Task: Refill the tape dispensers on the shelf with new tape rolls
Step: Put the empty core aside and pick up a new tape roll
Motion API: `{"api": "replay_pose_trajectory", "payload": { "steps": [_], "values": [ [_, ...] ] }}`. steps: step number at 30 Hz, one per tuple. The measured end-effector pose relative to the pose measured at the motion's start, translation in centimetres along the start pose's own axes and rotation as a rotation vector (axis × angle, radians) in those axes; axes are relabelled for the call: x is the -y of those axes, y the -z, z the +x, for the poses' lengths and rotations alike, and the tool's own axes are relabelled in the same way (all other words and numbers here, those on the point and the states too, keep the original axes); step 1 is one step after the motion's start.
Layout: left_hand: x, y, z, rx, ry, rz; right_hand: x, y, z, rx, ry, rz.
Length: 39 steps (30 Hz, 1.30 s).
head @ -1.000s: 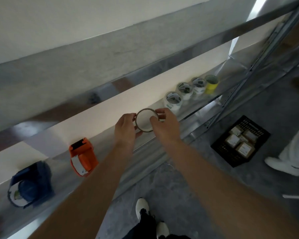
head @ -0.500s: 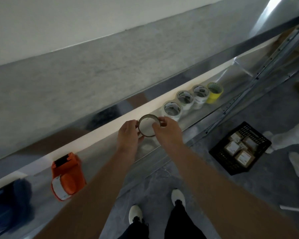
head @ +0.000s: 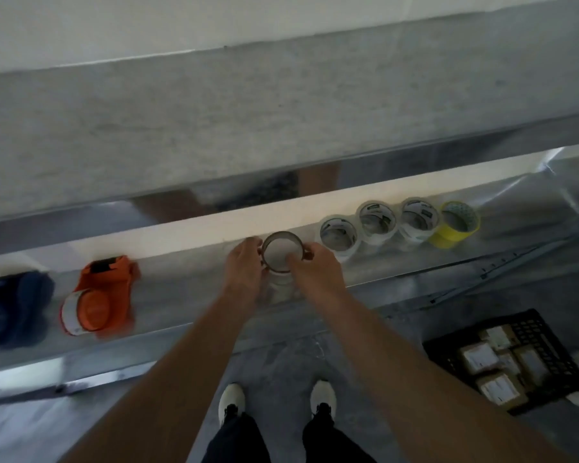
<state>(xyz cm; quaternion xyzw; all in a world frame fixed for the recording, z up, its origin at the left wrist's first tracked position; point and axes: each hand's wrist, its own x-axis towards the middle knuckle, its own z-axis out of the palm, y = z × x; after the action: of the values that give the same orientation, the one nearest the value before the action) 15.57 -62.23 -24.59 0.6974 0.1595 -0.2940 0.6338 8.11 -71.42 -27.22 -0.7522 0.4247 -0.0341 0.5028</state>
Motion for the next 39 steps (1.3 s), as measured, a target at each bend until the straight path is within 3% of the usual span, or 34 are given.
{"api": "replay_pose_trajectory", "payload": {
  "steps": [9, 24, 32, 39],
  "values": [
    [2.1, -1.4, 0.6, -0.066, 0.028, 0.042, -2.0, 0.7, 1.2, 0.169, 0.052, 0.033],
    [2.5, -2.8, 3.1, -0.112, -0.033, 0.143, -2.8, 0.4, 2.5, 0.188, 0.030, 0.064],
    [-0.1, -4.5, 2.4, -0.125, -0.312, 0.604, -0.9, 5.2, 3.3, 0.131, 0.002, 0.007],
    [-1.9, -9.1, 2.6, 0.081, -0.274, 0.940, -1.9, 8.4, 5.1, -0.123, -0.027, -0.072]
  ]
}}
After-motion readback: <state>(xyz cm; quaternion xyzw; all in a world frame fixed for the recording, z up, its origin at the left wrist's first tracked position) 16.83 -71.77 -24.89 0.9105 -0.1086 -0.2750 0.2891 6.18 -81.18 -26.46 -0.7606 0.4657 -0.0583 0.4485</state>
